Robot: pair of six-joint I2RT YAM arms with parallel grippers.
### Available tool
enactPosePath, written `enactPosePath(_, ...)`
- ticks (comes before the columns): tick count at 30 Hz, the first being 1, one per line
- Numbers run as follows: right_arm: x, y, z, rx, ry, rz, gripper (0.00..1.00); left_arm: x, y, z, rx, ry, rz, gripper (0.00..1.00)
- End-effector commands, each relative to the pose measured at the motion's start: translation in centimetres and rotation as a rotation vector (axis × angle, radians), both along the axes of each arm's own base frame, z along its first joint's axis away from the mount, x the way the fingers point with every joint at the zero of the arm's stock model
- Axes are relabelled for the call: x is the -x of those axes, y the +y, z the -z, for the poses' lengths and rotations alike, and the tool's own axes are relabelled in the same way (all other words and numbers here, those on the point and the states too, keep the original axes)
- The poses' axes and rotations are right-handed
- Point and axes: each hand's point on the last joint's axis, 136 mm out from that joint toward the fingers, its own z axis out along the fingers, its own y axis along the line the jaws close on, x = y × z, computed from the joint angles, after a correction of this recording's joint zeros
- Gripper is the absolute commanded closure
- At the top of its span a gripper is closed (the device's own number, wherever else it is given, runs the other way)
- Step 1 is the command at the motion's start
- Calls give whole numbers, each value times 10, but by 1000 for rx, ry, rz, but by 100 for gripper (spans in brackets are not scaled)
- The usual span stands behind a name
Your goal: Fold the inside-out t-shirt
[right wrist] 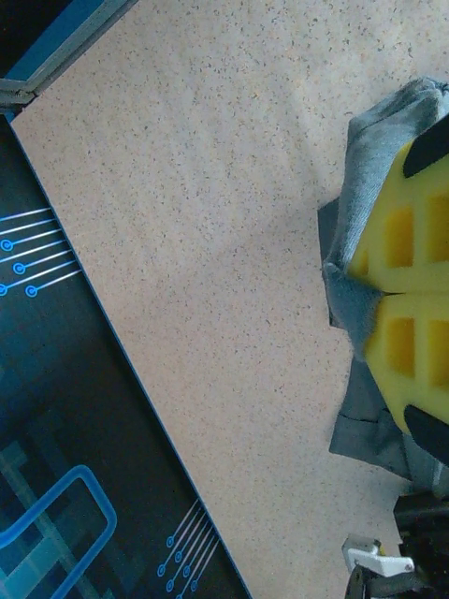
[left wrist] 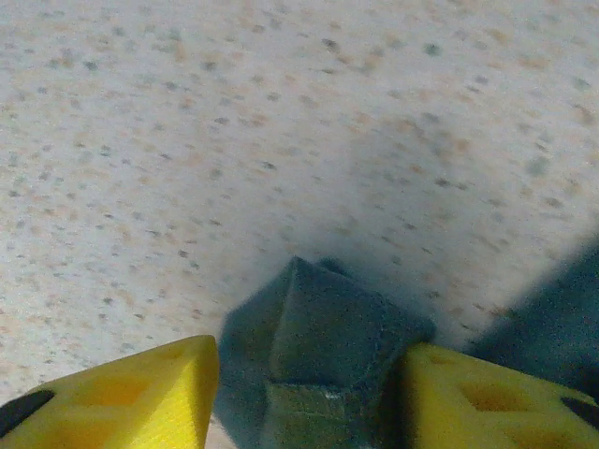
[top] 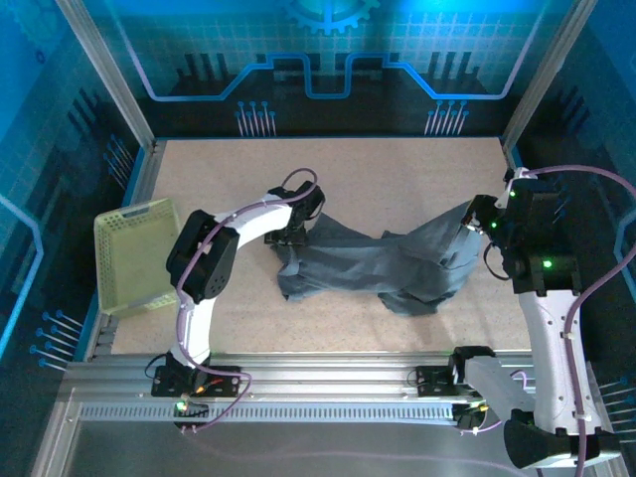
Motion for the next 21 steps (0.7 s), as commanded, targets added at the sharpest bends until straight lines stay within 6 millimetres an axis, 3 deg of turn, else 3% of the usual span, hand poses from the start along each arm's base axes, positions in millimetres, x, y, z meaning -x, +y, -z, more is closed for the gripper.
enactPosePath(1,1,0,-20,20,-53,-3,100,2,25,-4,-78,7,-13,51)
enactPosePath(7,2,0,-19,23,-50,-2,100,5,48,-19,-61,-50,-67,61)
enactPosePath(13,2,1,-20,18,-53,-5,100,8,35,-5,96,-28,-59,70)
enactPosePath(21,3,-1,-20,28,-50,0,100,7,33,2,232,-38,-114,94)
